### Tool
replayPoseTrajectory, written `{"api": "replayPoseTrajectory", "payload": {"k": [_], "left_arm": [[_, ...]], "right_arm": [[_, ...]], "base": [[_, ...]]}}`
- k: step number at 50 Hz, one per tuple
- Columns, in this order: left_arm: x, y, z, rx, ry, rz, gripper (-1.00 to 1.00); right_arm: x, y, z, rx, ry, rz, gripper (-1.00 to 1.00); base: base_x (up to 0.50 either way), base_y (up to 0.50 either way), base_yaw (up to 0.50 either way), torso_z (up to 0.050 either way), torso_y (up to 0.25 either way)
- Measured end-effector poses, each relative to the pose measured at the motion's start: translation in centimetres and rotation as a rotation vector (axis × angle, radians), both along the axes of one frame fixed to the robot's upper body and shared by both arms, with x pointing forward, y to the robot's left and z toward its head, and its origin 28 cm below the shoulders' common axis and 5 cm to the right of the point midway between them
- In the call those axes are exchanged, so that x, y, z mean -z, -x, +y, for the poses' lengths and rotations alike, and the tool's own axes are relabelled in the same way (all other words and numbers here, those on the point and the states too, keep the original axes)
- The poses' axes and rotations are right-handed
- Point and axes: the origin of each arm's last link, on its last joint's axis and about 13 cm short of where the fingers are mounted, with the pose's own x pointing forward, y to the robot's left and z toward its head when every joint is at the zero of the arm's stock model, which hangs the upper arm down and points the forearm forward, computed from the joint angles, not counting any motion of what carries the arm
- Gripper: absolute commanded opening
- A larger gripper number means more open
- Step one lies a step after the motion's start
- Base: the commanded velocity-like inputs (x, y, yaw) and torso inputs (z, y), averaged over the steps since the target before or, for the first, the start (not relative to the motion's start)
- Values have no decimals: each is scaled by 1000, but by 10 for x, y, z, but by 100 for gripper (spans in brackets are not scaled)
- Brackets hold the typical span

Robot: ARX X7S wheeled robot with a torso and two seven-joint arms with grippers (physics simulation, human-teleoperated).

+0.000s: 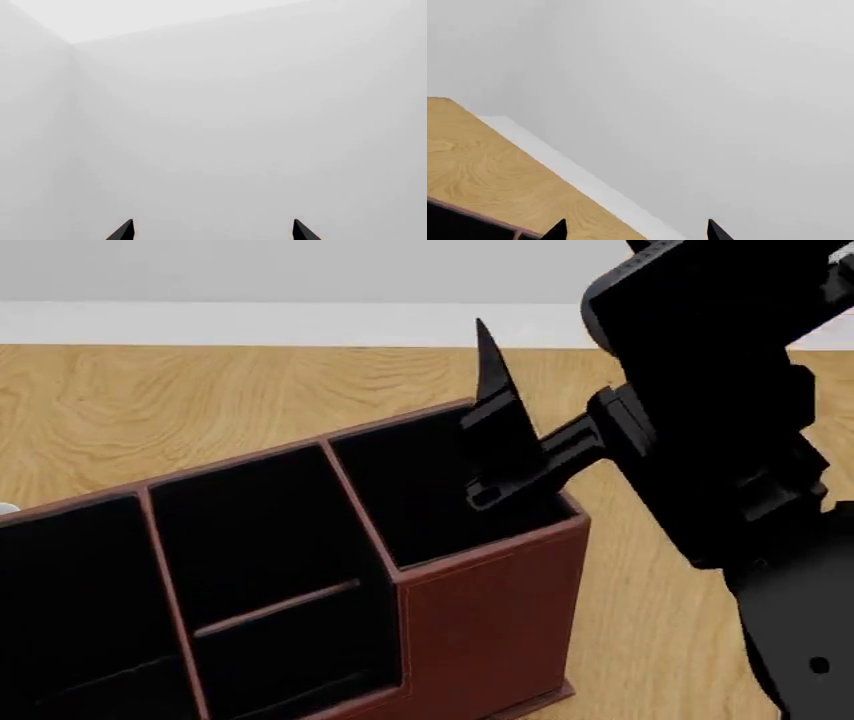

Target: Pick up the book and place it in the right compartment of the caddy.

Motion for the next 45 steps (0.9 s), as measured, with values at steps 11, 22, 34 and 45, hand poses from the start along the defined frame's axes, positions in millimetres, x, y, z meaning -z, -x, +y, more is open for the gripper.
{"api": "replayPoseTrajectory", "payload": {"k": [11,22,34,45], "left_arm": [[-6,5,1,-16,-8,-16,100],[-6,7,1,-28,-14,-13,100],[-4,6,1,-31,-9,-14,100],[-3,6,1,-32,-4,-11,100]], "right_arm": [[-29,-18,1,-184,339,172,100],[-45,-24,-3,-306,560,378,100],[-43,-27,-8,-363,705,558,100],[-29,-29,-5,-402,774,661,100]], "base": [[0,0,0,0,0],[0,0,0,0,0],[0,0,0,0,0],[0,0,0,0,0]]}}
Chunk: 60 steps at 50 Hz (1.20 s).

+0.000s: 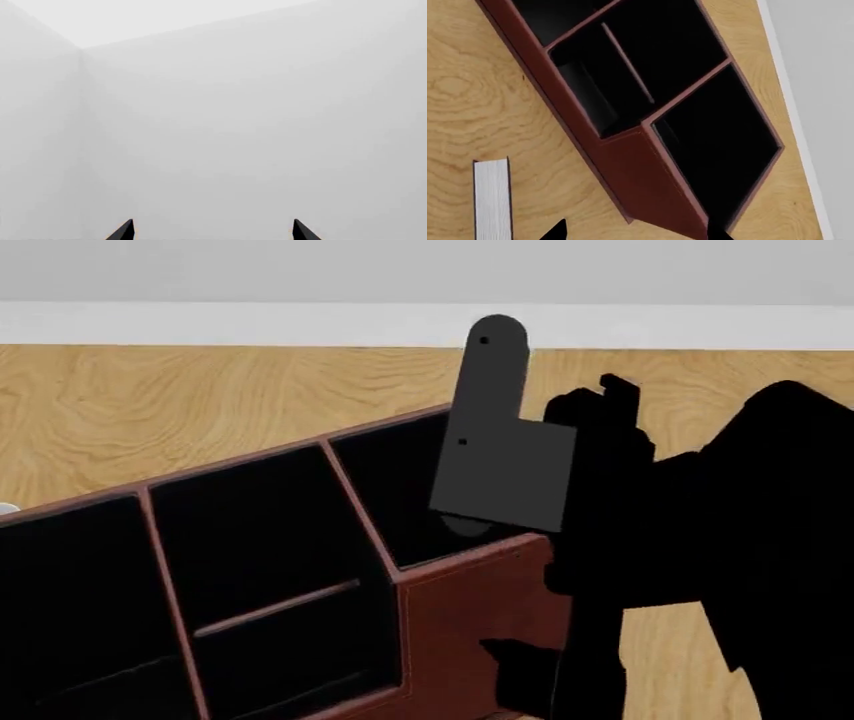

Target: Pick up the book and place it in the right compartment of the caddy.

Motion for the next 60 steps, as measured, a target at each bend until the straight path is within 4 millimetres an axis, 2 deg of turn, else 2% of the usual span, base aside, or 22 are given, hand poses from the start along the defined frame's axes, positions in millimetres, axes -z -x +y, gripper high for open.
{"api": "replayPoseTrajectory", "payload": {"k": [26,60], "left_arm": [[6,-2,2,-4,13,8,100],[8,-1,2,-7,23,10,100]], "right_arm": [[45,1,10,-66,44,167,100],[88,12,13,-98,69,293,100]], "base": [[0,0,0,0,0],[0,0,0,0,0]]}}
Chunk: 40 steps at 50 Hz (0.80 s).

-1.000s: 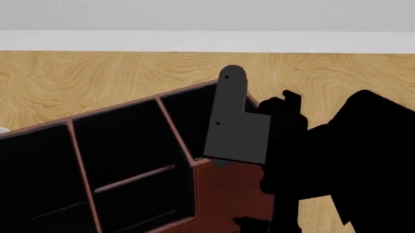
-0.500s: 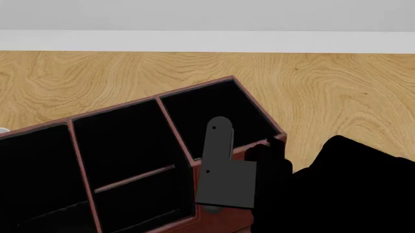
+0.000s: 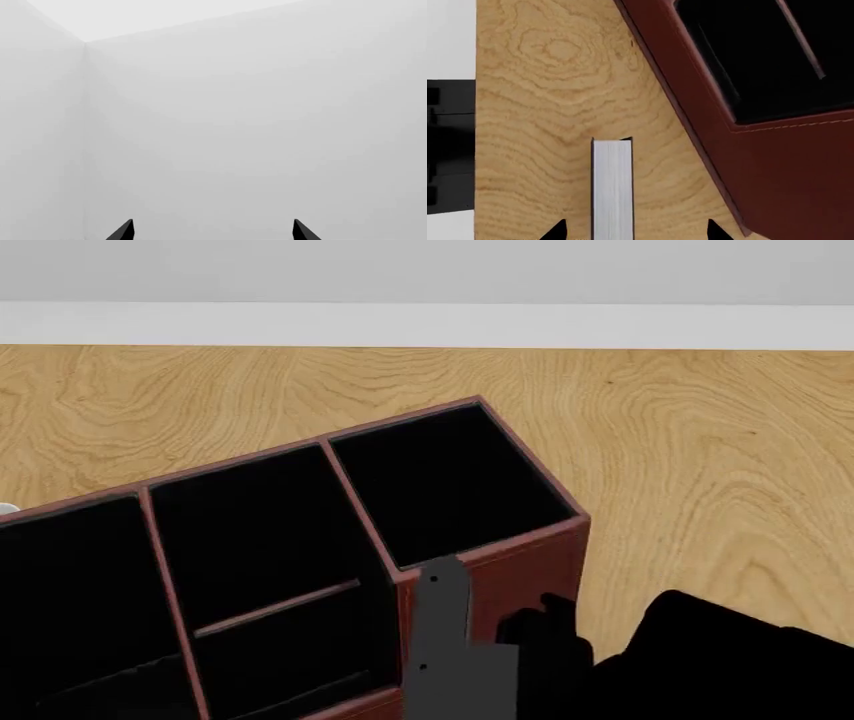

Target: Pick up the book and place it in the right compartment of the caddy.

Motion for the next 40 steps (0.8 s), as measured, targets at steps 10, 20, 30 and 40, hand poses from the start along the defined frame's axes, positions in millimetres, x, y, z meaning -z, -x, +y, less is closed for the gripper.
{"api": "replayPoseTrajectory", "payload": {"k": [10,20,30,40], "left_arm": [[1,1,1,-3,4,-1,100],[2,2,1,-7,7,-1,100],[4,3,2,-9,13,0,100],[5,3,3,-11,17,2,100]], "right_arm": [[15,1,0,0,15,23,100],[31,2,0,2,42,47,100],[42,3,-1,6,76,64,100],[51,3,-2,11,104,74,100]], "base": [[0,0,0,0,0],[0,0,0,0,0],[0,0,0,0,0],[0,0,0,0,0]]}}
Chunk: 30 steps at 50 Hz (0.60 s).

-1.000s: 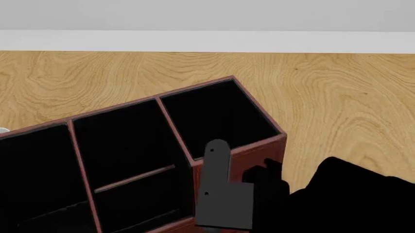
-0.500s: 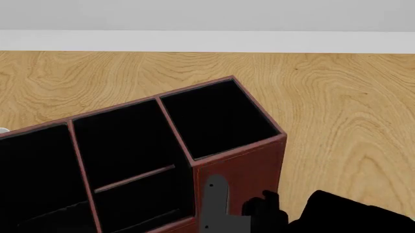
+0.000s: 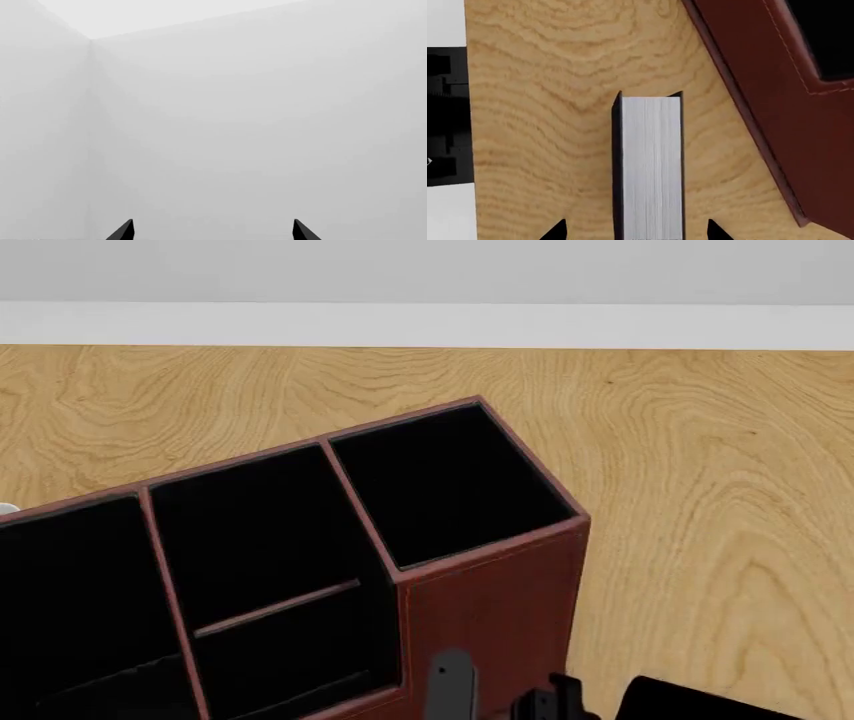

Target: Pick up the book and place it in the right compartment of the caddy.

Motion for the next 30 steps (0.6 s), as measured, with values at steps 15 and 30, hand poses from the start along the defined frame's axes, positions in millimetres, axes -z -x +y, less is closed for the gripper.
{"api": "replayPoseTrajectory", "payload": {"k": [15,30], "left_arm": [[1,0,0,-1,2,3,100],[2,0,1,-5,3,5,100]], "right_arm": [[11,-2,-3,11,32,2,100],[17,-4,-6,28,52,2,-100]], "base": [[0,0,0,0,0],[0,0,0,0,0]]}}
